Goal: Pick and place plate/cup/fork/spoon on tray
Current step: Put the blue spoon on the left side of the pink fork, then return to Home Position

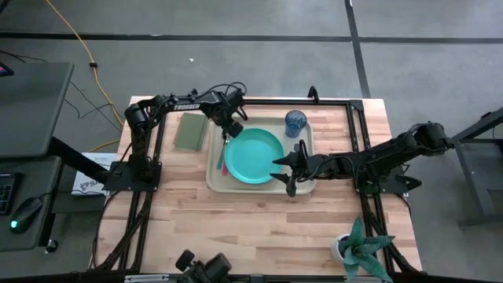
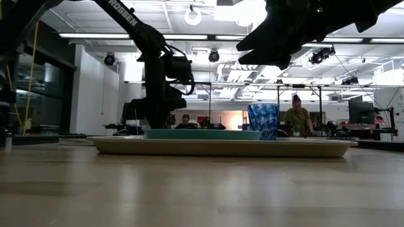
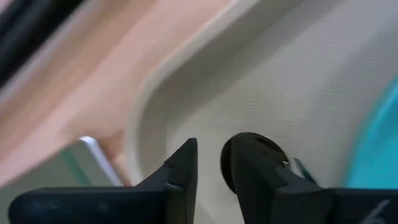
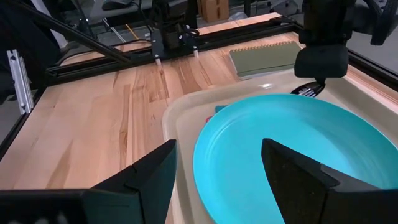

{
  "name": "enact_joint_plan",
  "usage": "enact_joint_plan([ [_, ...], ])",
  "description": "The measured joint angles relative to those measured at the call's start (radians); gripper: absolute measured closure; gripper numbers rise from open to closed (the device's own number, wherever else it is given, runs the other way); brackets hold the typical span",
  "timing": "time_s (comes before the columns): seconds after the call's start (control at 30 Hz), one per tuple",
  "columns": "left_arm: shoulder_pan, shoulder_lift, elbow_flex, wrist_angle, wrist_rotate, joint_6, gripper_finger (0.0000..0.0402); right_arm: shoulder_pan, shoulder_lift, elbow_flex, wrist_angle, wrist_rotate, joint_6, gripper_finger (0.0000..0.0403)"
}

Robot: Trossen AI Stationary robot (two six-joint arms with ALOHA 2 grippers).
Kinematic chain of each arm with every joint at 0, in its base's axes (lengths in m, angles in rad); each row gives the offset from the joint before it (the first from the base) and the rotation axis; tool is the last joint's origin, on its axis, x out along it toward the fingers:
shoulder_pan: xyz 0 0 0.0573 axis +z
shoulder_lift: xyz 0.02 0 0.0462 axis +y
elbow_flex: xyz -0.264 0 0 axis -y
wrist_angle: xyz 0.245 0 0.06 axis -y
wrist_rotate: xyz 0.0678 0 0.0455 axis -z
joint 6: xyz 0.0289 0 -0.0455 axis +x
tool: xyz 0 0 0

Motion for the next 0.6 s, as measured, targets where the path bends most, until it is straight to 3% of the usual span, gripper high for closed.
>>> enact_joint_plan([
  [0.13, 0.008, -0.005, 0.0, 0.013, -0.063, 0.039, 0.0307, 0.0, 0.0, 0.0, 0.0, 0.0, 0.0, 0.0176],
  [0.43, 0.024, -0.089, 0.0, 0.098, -0.053, 0.108, 0.03, -0.002, 0.0, 0.0, -0.001, 0.013, 0.0, 0.0176],
  [0.6, 0.003, -0.105, 0.0, 0.184, 0.106, 0.165, 0.0306, -0.002, 0.0, 0.0, -0.004, 0.015, 0.0, 0.0176],
])
